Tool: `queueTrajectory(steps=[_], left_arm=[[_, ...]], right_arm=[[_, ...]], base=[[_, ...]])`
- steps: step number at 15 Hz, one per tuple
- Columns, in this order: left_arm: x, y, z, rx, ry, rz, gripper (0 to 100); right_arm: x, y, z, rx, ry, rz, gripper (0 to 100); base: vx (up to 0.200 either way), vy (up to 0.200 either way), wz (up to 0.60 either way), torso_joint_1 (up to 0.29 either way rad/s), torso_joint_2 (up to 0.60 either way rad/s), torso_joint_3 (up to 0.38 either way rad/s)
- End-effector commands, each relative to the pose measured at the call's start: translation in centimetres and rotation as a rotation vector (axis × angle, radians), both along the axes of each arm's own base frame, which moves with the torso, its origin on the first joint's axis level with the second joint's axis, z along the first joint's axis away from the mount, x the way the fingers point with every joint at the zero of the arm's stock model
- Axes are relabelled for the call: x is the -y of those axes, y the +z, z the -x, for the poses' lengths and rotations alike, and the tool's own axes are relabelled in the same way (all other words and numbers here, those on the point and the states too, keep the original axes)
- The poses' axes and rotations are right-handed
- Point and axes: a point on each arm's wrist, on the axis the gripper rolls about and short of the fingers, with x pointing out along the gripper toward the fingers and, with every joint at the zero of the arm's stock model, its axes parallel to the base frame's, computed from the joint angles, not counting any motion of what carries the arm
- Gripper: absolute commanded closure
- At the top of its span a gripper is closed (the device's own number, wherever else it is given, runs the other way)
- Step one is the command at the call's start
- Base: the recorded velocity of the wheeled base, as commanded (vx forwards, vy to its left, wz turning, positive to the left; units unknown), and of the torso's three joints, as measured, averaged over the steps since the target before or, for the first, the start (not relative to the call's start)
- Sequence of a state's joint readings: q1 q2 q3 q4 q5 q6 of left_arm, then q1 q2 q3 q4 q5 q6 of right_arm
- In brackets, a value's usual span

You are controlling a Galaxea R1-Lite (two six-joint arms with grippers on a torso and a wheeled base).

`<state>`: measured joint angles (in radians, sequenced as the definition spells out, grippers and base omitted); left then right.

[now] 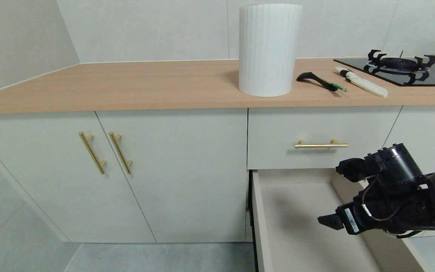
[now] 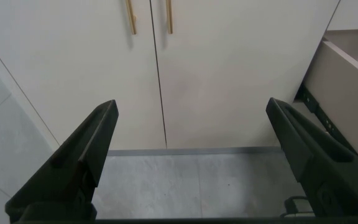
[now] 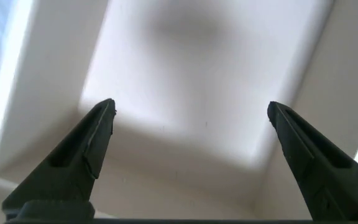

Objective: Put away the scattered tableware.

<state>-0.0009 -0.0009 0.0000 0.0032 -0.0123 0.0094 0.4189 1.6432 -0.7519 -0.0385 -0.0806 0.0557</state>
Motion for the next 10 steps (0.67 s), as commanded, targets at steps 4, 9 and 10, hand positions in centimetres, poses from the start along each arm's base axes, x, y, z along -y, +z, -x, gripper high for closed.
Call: queueTrajectory(steps=[4, 9, 10], left_arm=[[0.00, 0.00, -0.01, -0.001, 0.001, 0.000, 0], [0.00, 0.00, -0.01, -0.001, -0.001, 0.000, 0], [0.00, 0.00, -0.01, -0.001, 0.001, 0.000, 0]], right_arm=[[0.34, -0.08, 0.01, 0.026, -0.017, -0.001, 0], [0.46, 0.11, 0.03, 0.048, -0.048, 0.027, 0], [0.48, 0.19, 0.07, 0.051, -0.048, 0.026, 0]], base=[[0.000, 0.000, 0.00, 0.000, 0.00, 0.000], [0.000, 0.000, 0.00, 0.005, -0.03, -0.022], [0.000, 0.000, 0.00, 0.066, -0.27, -0.212]])
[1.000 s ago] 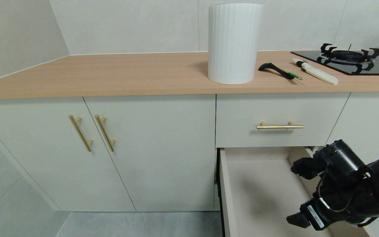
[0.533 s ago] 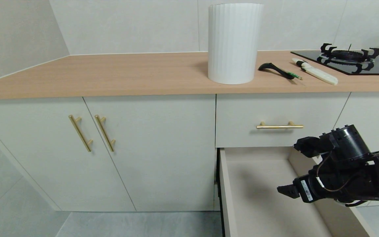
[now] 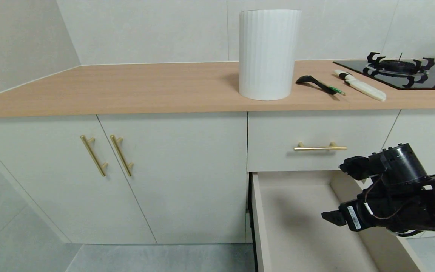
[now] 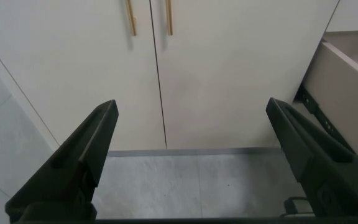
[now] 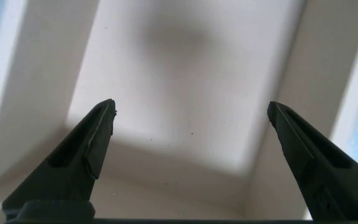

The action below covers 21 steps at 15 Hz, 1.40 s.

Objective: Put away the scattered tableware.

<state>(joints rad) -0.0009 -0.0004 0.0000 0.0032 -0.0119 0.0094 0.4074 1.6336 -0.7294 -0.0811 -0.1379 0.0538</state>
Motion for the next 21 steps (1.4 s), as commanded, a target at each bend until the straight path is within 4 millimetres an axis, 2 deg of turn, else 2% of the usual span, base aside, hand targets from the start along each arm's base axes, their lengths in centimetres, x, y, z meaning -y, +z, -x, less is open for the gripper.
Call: queueTrajectory(steps=[1, 17, 21], left_arm=[[0.00, 0.00, 0.00, 0.000, -0.001, 0.000, 0], [0.00, 0.00, 0.00, 0.000, 0.000, 0.000, 0], [0.00, 0.00, 0.00, 0.000, 0.000, 0.000, 0]], right_arm=[[0.02, 0.21, 0.09, 0.008, 0.001, -0.003, 0], [0.07, 0.45, 0.30, 0.017, 0.003, -0.006, 0], [-0.08, 0.76, 0.24, 0.031, 0.011, -0.006, 0]], base=[[0.000, 0.000, 0.00, 0.080, -0.29, -0.261], [0.000, 0.000, 0.00, 0.168, -0.46, -0.291], [0.000, 0.000, 0.00, 0.095, -0.22, -0.124]])
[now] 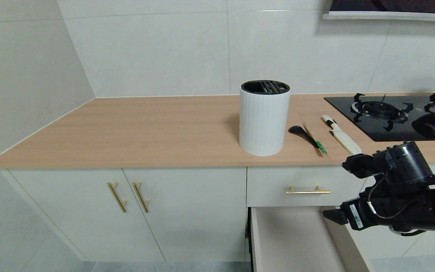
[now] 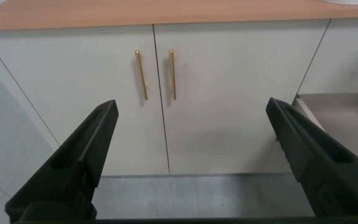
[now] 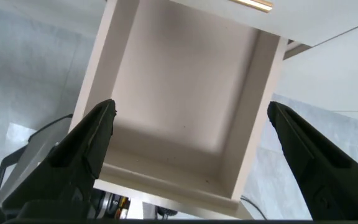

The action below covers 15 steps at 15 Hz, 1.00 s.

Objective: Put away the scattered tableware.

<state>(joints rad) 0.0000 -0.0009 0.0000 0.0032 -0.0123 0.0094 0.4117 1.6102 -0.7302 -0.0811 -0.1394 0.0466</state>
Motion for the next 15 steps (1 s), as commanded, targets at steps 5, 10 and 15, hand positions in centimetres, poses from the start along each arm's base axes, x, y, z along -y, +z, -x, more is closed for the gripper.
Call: queueTrajectory(steps=[5, 10, 15], left_arm=[[0.0, 0.0, 0.0, -0.001, 0.000, 0.000, 0], [0.0, 0.0, 0.0, -0.001, 0.000, 0.002, 0], [0.0, 0.0, 0.0, -0.001, 0.000, 0.000, 0]], right_arm=[[-1.2, 7.3, -5.3, 0.282, -0.084, -0.097, 0], [-1.8, 8.0, -10.1, 0.300, -0.169, -0.163, 0], [-1.0, 6.3, -12.3, 0.297, -0.260, -0.142, 0]], base=[[0.000, 0.000, 0.00, 0.000, 0.00, 0.000], [0.000, 0.000, 0.00, 0.000, 0.00, 0.000], [0.000, 0.000, 0.00, 0.010, 0.00, 0.000]])
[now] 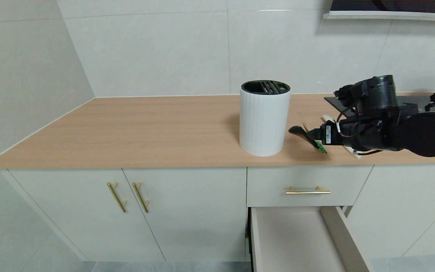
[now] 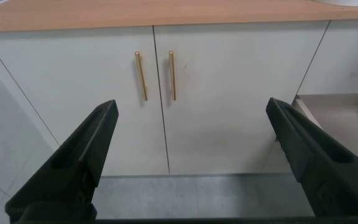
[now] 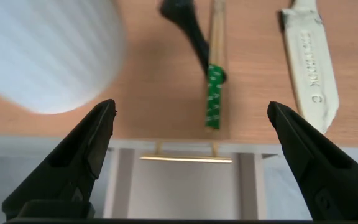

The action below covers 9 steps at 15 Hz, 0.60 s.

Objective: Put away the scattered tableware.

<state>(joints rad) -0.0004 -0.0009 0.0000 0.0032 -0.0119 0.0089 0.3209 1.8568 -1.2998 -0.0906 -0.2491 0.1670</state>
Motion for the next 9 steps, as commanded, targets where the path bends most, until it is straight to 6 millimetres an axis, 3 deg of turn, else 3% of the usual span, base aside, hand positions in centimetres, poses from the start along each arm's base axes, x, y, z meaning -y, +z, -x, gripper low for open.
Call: queueTrajectory(steps=[1, 4, 9], left_arm=[[0.0, 0.0, 0.0, -0.001, 0.000, 0.001, 0], [0.0, 0.0, 0.0, -0.001, 0.000, 0.000, 0], [0.0, 0.0, 0.0, -0.001, -0.001, 0.000, 0]], right_arm=[[0.2, -1.2, -0.9, -0.029, -0.015, 0.010, 0], [0.6, -3.2, -1.8, -0.093, -0.037, 0.044, 0], [1.0, -4.6, -2.8, -0.121, -0.064, 0.055, 0]], base=[[0.000, 0.000, 0.00, 0.000, 0.00, 0.000], [0.000, 0.000, 0.00, 0.000, 0.00, 0.000], [0.000, 0.000, 0.00, 0.000, 0.00, 0.000]])
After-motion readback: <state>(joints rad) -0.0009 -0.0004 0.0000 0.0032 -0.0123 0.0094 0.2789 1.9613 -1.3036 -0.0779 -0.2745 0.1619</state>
